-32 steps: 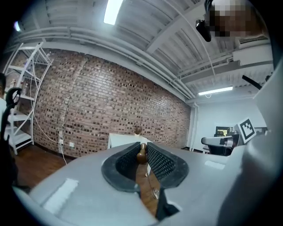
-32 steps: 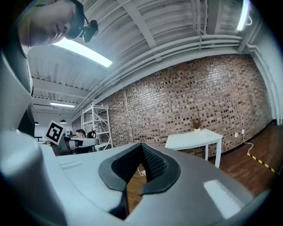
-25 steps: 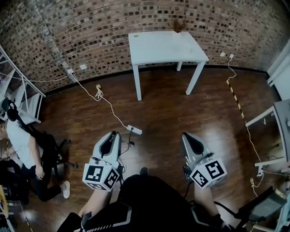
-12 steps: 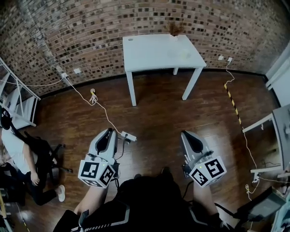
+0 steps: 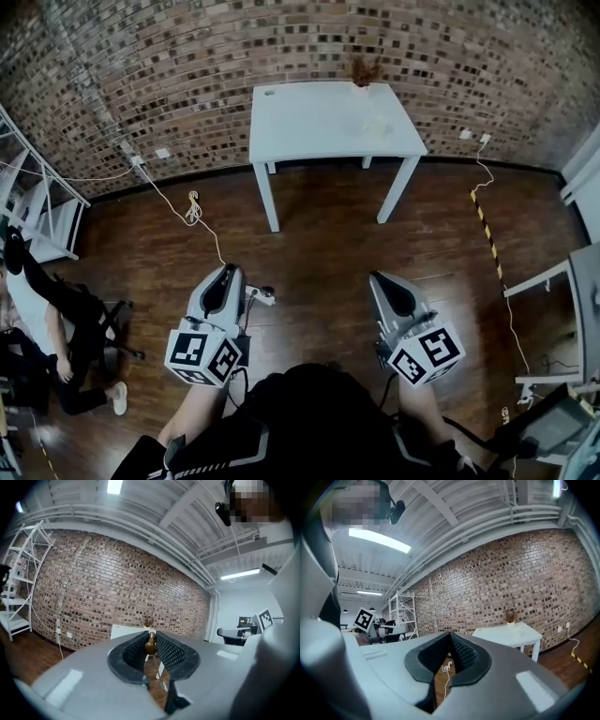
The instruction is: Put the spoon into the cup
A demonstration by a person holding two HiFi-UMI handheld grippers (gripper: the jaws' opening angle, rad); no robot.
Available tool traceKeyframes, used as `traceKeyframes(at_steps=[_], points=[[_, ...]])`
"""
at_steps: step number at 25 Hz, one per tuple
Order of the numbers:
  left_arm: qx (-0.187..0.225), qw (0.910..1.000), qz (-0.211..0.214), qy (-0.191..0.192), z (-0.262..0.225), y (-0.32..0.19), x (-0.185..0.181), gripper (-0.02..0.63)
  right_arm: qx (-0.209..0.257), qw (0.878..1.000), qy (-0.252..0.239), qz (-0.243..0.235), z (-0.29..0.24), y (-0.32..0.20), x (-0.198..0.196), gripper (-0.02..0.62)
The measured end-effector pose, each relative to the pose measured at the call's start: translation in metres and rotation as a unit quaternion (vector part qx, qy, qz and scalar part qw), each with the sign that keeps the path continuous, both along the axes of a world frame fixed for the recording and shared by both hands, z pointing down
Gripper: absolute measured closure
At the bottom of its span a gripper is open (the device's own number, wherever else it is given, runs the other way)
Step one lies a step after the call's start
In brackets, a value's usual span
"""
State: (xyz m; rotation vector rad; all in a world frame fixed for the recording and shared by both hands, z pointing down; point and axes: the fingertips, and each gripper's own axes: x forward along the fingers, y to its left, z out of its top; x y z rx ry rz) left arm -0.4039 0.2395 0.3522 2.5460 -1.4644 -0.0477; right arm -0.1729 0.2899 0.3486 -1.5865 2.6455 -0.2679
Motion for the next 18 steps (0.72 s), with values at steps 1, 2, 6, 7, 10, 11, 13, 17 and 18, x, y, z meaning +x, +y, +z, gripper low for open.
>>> traceKeyframes(at_steps=[1, 2, 6, 7, 10, 11, 13, 17, 18], points=[[0.001, 1.0000, -0.001, -0.002, 0.000, -0.001, 0.008, 0.563, -0.001, 1.000, -0.002, 0.001, 0.001, -0.002, 0.008, 0.589], [0.002, 1.0000, -0.002, -0.003, 0.000, -0.003, 0.014, 0.563, -0.003, 1.000, -0.005, 0.002, 0.002, -0.004, 0.016, 0.589], [-0.001, 0.9999, -0.015, 0.000, -0.003, -0.013, 0.033, 0.563, -0.010, 1.000, -0.005, 0.002, 0.009, -0.012, 0.042, 0.589], [0.000, 0.9998, -0.018, 0.002, -0.002, -0.014, 0.038, 0.563, -0.011, 1.000, -0.003, 0.003, 0.011, -0.013, 0.049, 0.589], [0.005, 0.9997, -0.023, 0.002, -0.002, -0.017, 0.059, 0.563, -0.011, 1.000, -0.004, 0.005, 0.014, -0.014, 0.075, 0.589], [0.006, 0.9997, -0.022, 0.001, -0.002, -0.017, 0.068, 0.563, -0.009, 1.000, -0.003, 0.007, 0.013, -0.014, 0.084, 0.589], [0.007, 0.9998, -0.018, -0.004, -0.001, -0.019, 0.083, 0.563, -0.006, 1.000, -0.005, 0.015, 0.012, -0.017, 0.101, 0.589], [-0.002, 0.9998, -0.013, -0.013, 0.005, -0.027, 0.096, 0.563, -0.007, 0.999, -0.019, 0.025, 0.017, -0.022, 0.115, 0.589], [0.000, 0.9999, -0.011, -0.011, 0.006, -0.031, 0.099, 0.563, -0.007, 1.000, -0.018, 0.024, 0.018, -0.024, 0.118, 0.589]])
